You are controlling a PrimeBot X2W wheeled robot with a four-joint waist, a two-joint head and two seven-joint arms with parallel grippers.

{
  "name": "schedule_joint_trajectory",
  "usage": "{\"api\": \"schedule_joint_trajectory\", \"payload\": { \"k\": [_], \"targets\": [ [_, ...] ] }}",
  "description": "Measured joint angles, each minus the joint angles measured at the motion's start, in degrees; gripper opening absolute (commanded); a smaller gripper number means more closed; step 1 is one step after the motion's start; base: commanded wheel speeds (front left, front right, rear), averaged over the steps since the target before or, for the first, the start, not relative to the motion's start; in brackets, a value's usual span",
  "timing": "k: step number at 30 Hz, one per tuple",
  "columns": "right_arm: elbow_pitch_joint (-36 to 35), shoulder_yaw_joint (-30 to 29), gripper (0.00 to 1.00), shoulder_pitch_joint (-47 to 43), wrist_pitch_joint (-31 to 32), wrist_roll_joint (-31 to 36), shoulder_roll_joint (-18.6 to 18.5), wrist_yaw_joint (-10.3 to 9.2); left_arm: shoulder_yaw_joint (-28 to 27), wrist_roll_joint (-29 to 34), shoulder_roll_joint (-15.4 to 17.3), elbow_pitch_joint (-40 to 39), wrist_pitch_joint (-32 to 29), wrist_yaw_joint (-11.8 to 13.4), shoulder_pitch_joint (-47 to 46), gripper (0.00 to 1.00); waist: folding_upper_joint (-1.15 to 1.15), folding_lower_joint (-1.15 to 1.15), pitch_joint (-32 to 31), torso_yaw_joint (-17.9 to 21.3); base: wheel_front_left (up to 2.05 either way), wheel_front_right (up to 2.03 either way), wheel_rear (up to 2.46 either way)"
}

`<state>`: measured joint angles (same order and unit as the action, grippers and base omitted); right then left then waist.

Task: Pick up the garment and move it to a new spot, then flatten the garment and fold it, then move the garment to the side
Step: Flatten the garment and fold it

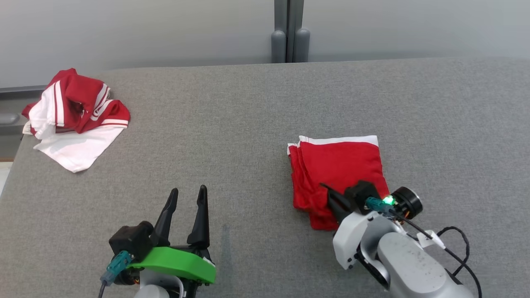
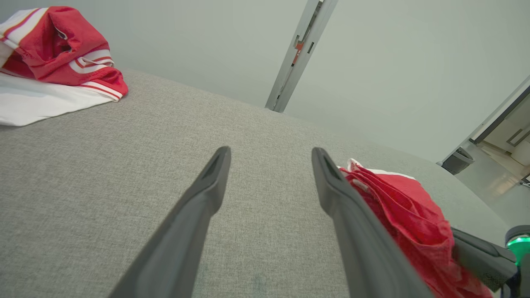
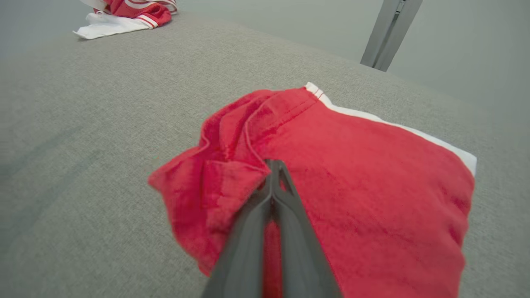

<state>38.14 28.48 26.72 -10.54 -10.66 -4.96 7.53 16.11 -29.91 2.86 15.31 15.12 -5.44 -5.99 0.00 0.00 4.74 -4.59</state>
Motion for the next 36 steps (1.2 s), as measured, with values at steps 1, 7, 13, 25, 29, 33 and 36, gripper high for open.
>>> {"api": "schedule_joint_trajectory", "payload": {
  "k": [1,7,13,25,29,33,36],
  "targets": [
    [0.49,1.53,0.00,0.29,-0.10,-0.41,0.32,0.00,0.00,0.00,0.00,0.00,0.00,0.00,-0.01,1.00,0.00,0.00,0.05,-0.03,0.00,0.00,0.00],
    [3.23,9.07,0.00,1.48,-0.20,-2.69,0.97,0.00,0.10,-0.05,0.00,-0.02,0.00,0.01,-0.06,1.00,0.00,0.00,0.57,-0.12,0.00,0.00,0.00],
    [5.21,13.40,0.00,2.27,-1.11,-5.20,0.90,0.00,-0.09,-0.23,0.00,-0.13,0.00,0.19,-0.14,1.00,0.00,0.00,1.00,0.22,0.00,0.00,0.00],
    [1.60,10.55,0.89,4.44,-4.21,-7.42,0.91,0.00,-1.55,2.66,0.01,0.23,0.00,0.15,-0.65,1.00,0.00,0.00,-0.31,2.41,0.00,0.00,0.00],
    [-1.22,4.41,1.00,3.70,-4.45,-6.86,0.99,0.00,-2.34,4.68,0.04,0.55,0.01,0.09,-0.88,1.00,0.00,0.00,-1.29,3.27,0.00,0.00,0.00],
    [-5.17,-4.52,1.00,0.83,-4.47,-4.46,1.19,0.00,-3.25,5.88,0.03,0.42,0.00,0.08,-0.86,1.00,0.00,0.00,-2.20,4.03,0.00,0.00,0.00],
    [-7.72,-11.29,1.00,-2.57,-4.46,-3.49,1.55,-0.01,-3.65,6.26,0.03,0.57,0.01,0.04,-0.58,1.00,0.00,0.00,-2.88,4.38,0.00,0.00,0.00]
  ]
}}
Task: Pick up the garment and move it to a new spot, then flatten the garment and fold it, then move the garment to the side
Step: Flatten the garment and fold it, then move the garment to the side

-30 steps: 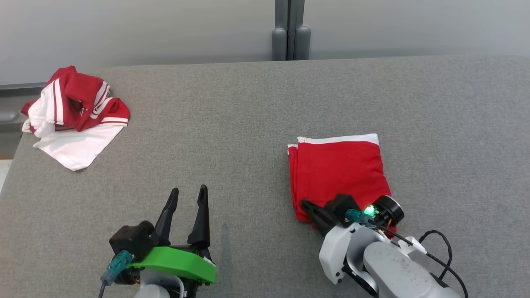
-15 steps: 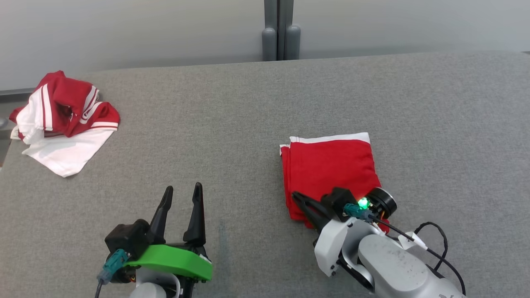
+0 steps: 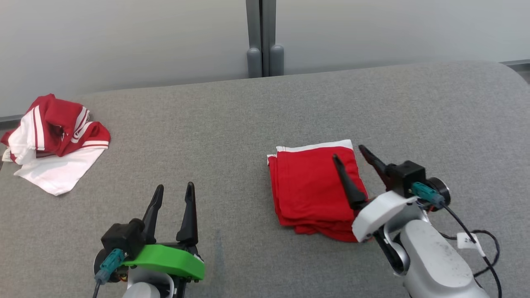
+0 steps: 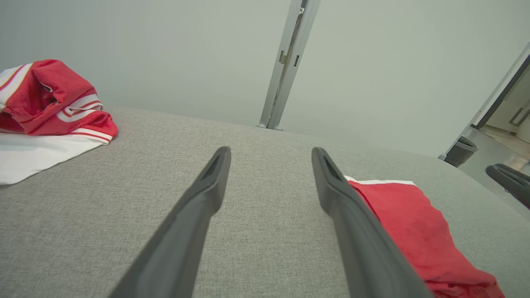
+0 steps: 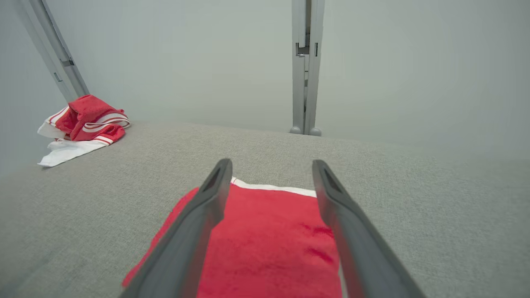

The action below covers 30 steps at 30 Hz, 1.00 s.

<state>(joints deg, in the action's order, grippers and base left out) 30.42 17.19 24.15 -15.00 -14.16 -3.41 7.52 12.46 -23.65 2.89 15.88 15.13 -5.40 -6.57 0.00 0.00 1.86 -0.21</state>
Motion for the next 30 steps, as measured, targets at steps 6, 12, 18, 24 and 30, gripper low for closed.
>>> {"api": "schedule_joint_trajectory", "payload": {
  "k": [6,12,18,24,30],
  "targets": [
    [-4.61,-10.80,1.00,-6.83,-0.01,2.87,0.47,0.00,-1.04,0.09,-0.02,0.25,-0.01,-0.03,1.76,1.00,0.00,0.00,-1.18,0.54,0.00,0.00,0.00],
    [-7.88,-16.06,1.00,-12.41,-0.01,3.25,0.56,0.01,-1.08,-0.55,-0.03,0.05,-0.01,0.68,3.84,1.00,0.00,0.00,-1.95,0.86,0.00,0.00,0.00],
    [-9.56,-16.82,1.00,-15.81,-0.01,2.58,0.57,0.00,-1.66,-1.01,-0.03,-1.03,-0.01,1.40,6.58,1.00,0.00,0.00,-2.22,1.37,0.00,0.00,0.00],
    [-10.65,-15.90,1.00,-17.40,-0.01,1.31,0.58,0.00,-1.96,-1.09,-0.03,-1.45,-0.01,1.76,8.33,1.00,0.00,0.00,-2.52,1.34,0.00,0.00,0.00],
    [-10.71,-15.06,1.00,-17.63,-0.01,1.03,0.58,0.01,-1.92,-1.09,-0.03,-1.47,-0.01,1.96,8.37,1.00,0.00,0.00,-2.78,1.05,0.00,0.00,0.00]
  ]
}}
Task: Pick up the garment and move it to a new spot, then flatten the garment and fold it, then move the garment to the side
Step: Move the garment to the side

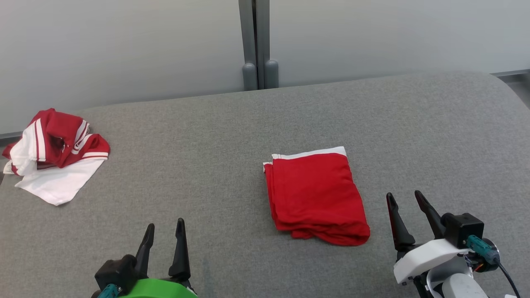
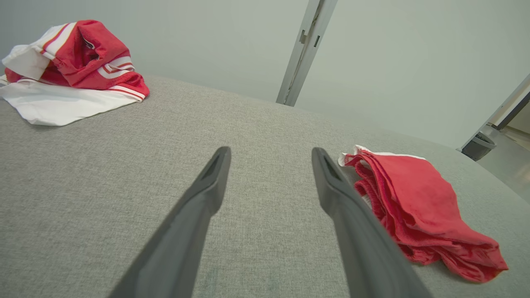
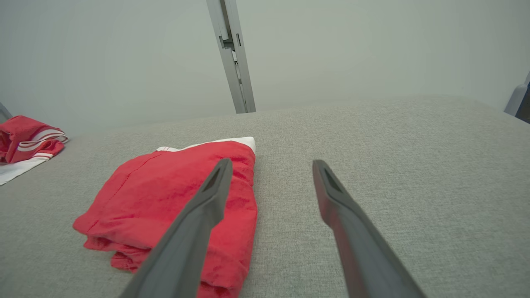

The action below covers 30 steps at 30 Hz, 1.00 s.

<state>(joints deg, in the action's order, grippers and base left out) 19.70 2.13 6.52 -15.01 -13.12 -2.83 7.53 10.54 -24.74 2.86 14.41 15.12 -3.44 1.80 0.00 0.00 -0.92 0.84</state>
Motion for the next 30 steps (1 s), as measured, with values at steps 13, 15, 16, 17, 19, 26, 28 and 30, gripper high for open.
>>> {"api": "schedule_joint_trajectory", "payload": {
  "k": [13,15,16,17,19,26,28,30],
  "targets": [
    [0.02,0.01,1.00,0.06,0.00,0.23,0.00,-0.01,-0.11,0.01,0.00,-0.03,0.00,0.01,-0.01,1.00,0.00,0.00,0.10,-0.11,0.00,0.00,0.00],
    [0.12,0.01,1.00,0.08,0.00,0.36,0.00,-0.01,-0.13,0.01,0.00,-0.01,0.00,0.01,-0.01,1.00,0.00,0.00,0.12,-0.12,0.00,0.00,0.00],
    [0.15,0.00,1.00,0.09,0.00,0.48,0.00,-0.01,-0.13,0.01,0.00,-0.01,0.00,0.01,-0.01,1.00,0.00,0.00,0.13,-0.13,0.00,0.00,0.00],
    [0.19,0.00,1.00,0.10,0.00,0.52,0.00,-0.01,-0.13,0.02,0.00,0.01,0.00,0.01,-0.01,1.00,0.00,0.00,0.15,-0.15,0.00,0.00,0.00],
    [0.29,0.02,1.00,0.17,0.00,0.56,0.00,-0.01,-0.13,0.03,0.00,0.01,0.00,0.01,-0.01,1.00,0.00,0.00,0.18,-0.16,0.00,0.00,0.00],
    [3.15,0.23,1.00,3.00,0.40,3.02,0.04,-0.01,0.16,0.08,0.00,-0.07,0.00,0.01,-0.05,1.00,0.00,0.00,0.59,-0.41,0.00,0.00,0.00],
    [4.08,-0.34,1.00,5.61,1.53,4.55,0.02,-0.01,0.47,0.08,-0.01,-0.18,0.00,0.01,-0.10,1.00,0.00,0.00,0.82,-0.55,0.00,0.00,0.00],
    [4.81,-0.59,1.00,8.37,3.44,5.44,0.03,-0.01,0.71,0.07,0.00,-0.36,0.00,0.01,-0.19,1.00,0.00,0.00,1.14,-0.74,0.00,0.00,0.00]
  ]
}}
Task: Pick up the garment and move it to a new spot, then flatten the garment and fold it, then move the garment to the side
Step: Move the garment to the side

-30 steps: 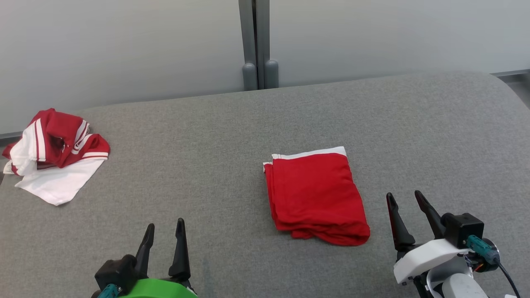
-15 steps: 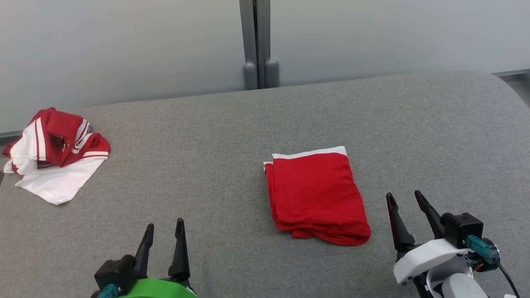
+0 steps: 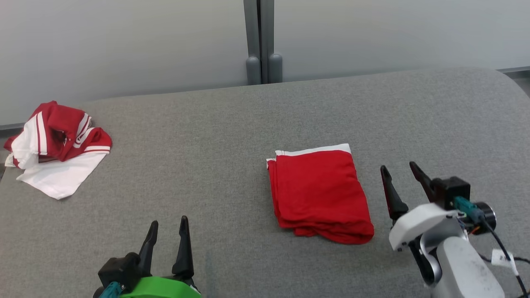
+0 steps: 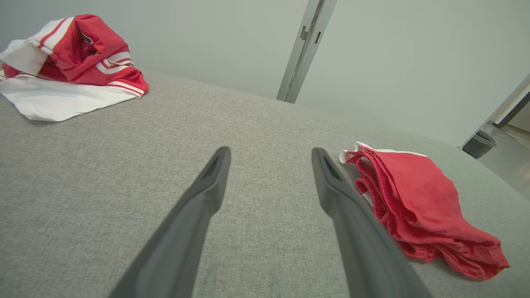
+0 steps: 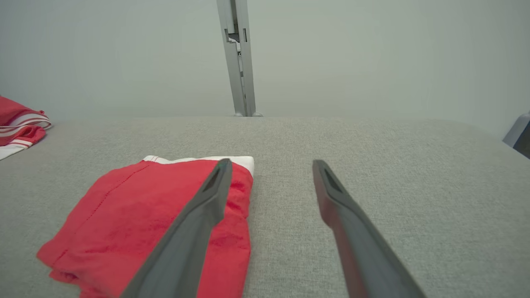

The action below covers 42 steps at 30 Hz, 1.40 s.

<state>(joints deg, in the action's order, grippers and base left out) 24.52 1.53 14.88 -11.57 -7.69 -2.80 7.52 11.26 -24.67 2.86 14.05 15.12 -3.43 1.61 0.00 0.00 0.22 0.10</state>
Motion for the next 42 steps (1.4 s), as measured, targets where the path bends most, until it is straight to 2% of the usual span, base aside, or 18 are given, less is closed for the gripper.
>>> {"api": "schedule_joint_trajectory", "payload": {
  "k": [6,15,27,28,29,32,33,42],
  "targets": [
    [3.43,0.88,1.00,8.54,8.27,0.51,-1.37,0.00,1.08,-0.08,-0.01,-0.60,0.00,-0.01,-1.52,1.00,0.00,0.00,1.85,-1.10,0.00,0.00,0.00],
    [11.34,9.12,1.00,14.40,23.30,-10.06,-6.05,0.01,2.36,-0.57,-0.01,-0.16,0.00,-0.02,-3.04,1.00,0.00,0.00,4.76,-4.06,0.00,0.00,0.00],
    [15.80,17.31,1.00,16.32,29.71,-18.19,-9.23,0.00,2.57,-0.70,-0.02,-0.30,0.00,0.00,-4.45,1.00,0.00,0.00,8.10,-7.06,0.00,0.00,0.00],
    [15.96,17.68,0.96,16.66,29.70,-18.53,-9.39,0.00,2.57,-0.76,-0.02,-0.32,0.00,0.00,-4.56,1.00,0.00,0.00,8.34,-7.17,0.00,0.00,0.00],
    [16.07,18.12,0.48,16.96,29.66,-18.72,-9.60,0.00,2.57,-0.76,-0.02,-0.36,0.00,0.00,-4.64,1.00,0.00,0.00,8.56,-7.24,0.00,0.00,0.00],
    [16.29,19.25,0.05,17.81,28.67,-19.12,-10.10,0.00,2.57,-0.82,-0.02,-0.38,0.00,-0.01,-4.72,1.00,0.00,0.00,9.06,-7.26,0.00,0.00,0.00],
    [16.42,19.70,0.00,18.22,28.03,-19.12,-10.37,0.00,2.69,-0.49,-0.01,-0.38,0.00,-0.01,-4.86,1.00,0.00,0.00,9.22,-7.11,0.00,0.00,0.00],
    [17.04,21.32,0.00,22.08,23.20,-19.53,-12.41,0.02,2.96,1.22,-0.02,-1.92,0.00,-0.01,-6.74,1.00,0.00,0.00,10.63,-3.65,0.00,0.00,0.00]
  ]
}}
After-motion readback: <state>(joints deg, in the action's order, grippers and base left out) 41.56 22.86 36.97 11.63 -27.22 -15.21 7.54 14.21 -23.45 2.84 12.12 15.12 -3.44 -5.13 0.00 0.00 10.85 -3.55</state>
